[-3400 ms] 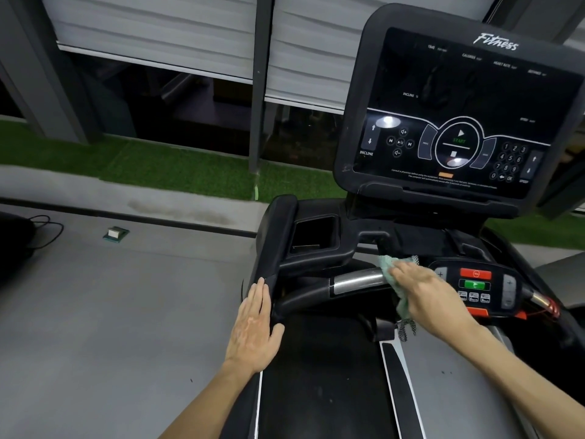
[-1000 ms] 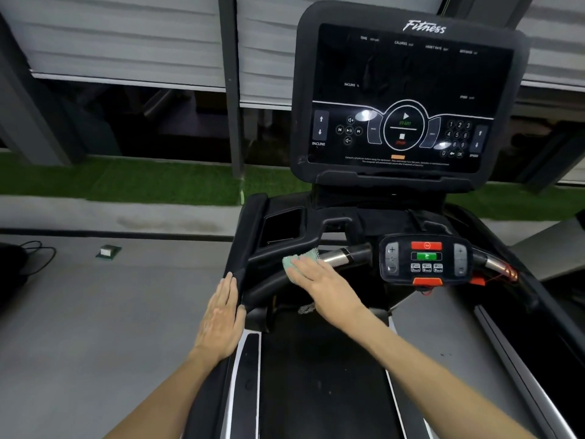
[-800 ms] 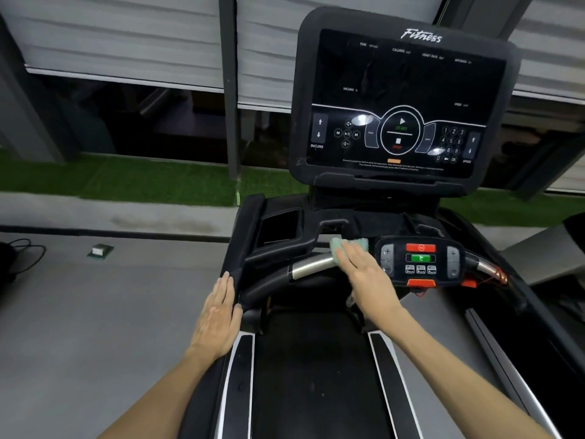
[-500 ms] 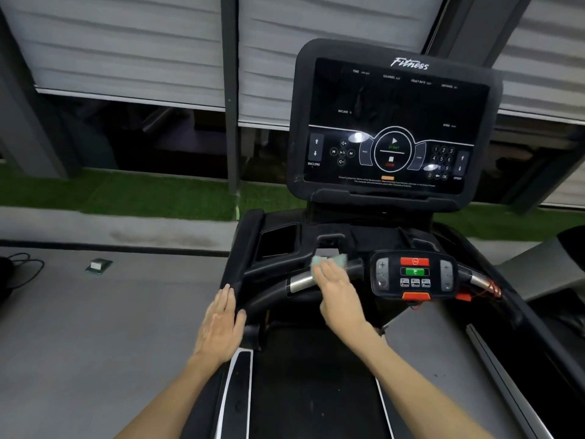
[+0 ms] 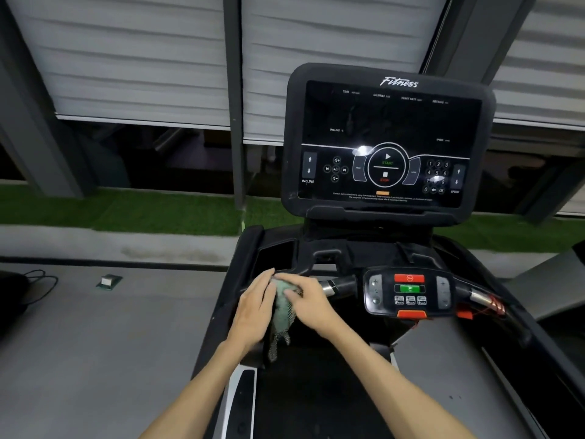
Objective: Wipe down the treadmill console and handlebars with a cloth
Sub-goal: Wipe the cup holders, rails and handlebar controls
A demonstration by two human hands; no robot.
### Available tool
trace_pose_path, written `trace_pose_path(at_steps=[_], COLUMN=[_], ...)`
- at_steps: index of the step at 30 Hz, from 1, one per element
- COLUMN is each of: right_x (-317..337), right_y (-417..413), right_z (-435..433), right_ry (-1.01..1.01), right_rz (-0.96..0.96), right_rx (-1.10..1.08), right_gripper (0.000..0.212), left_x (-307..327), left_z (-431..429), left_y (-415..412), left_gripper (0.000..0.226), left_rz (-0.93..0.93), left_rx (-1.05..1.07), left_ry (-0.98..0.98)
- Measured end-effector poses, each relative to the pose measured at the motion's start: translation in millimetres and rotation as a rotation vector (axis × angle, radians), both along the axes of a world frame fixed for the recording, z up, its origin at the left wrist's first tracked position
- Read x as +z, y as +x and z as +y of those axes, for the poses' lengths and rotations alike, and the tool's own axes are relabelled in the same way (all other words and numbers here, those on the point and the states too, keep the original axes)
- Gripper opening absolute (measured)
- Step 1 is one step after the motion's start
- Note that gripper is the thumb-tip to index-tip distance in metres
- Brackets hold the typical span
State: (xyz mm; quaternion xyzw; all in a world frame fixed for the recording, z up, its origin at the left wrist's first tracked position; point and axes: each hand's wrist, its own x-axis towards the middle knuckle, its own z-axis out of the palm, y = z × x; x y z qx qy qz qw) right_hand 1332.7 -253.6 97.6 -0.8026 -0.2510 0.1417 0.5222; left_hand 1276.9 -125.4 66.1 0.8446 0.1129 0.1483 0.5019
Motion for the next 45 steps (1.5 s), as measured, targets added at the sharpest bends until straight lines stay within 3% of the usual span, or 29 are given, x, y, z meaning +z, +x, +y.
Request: trace_pose_path(at_steps=[4, 8, 11, 14, 20, 22, 25, 28, 31, 32, 34, 37, 40, 45], right_x=[29, 62, 73, 73, 66, 63, 61, 49, 41, 40, 39, 30, 13, -4], right_y=[25, 43, 46, 48, 60, 63, 68, 77, 82, 82, 79, 71, 68, 57], right_z=[-47, -100, -140, -176, -221, -232, -250, -263, -276, -280, -280, -261, -227, -175], right_ry=[0.344, 0.542, 0.553, 0.426, 0.278, 0.402, 0.59, 0.538, 0.308, 0.188, 0.013, -0.1, -0.162, -0.17], right_rz=[0.347, 0.592, 0.562, 0.434, 0.152, 0.252, 0.452, 0.345, 0.084, -0.062, -0.328, -0.498, -0.61, -0.817], right_rx=[-0.104, -0.14, -0.125, -0.149, -0.498, -0.474, -0.268, -0.297, -0.425, -0.442, -0.434, -0.28, -0.202, -0.018], right_gripper=[0.028, 0.028, 0.034, 0.041, 0.007, 0.019, 0.028, 0.021, 0.03, 0.033, 0.042, 0.058, 0.054, 0.049], left_x=[36, 64, 84, 95, 98, 93, 89, 84, 72, 66, 52, 31, 14, -1], left_z=[-24, -59, -97, -136, -221, -243, -265, -270, -249, -236, -205, -168, -149, -137], left_y=[26, 48, 57, 62, 70, 70, 67, 62, 55, 54, 53, 55, 53, 50], left_gripper=[0.039, 0.017, 0.015, 0.017, 0.022, 0.033, 0.05, 0.057, 0.051, 0.061, 0.107, 0.141, 0.142, 0.127], left_rz=[-0.019, -0.059, -0.077, -0.124, -0.206, -0.189, -0.11, -0.034, -0.085, -0.075, 0.038, 0.242, 0.307, 0.226], left_rx=[-0.048, -0.039, 0.011, 0.052, 0.012, -0.012, -0.124, -0.231, -0.071, -0.017, 0.002, -0.09, -0.151, -0.187], left_ry=[-0.18, -0.205, -0.272, -0.17, 0.038, 0.102, 0.12, 0.041, 0.13, 0.213, 0.395, 0.657, 0.756, 0.789])
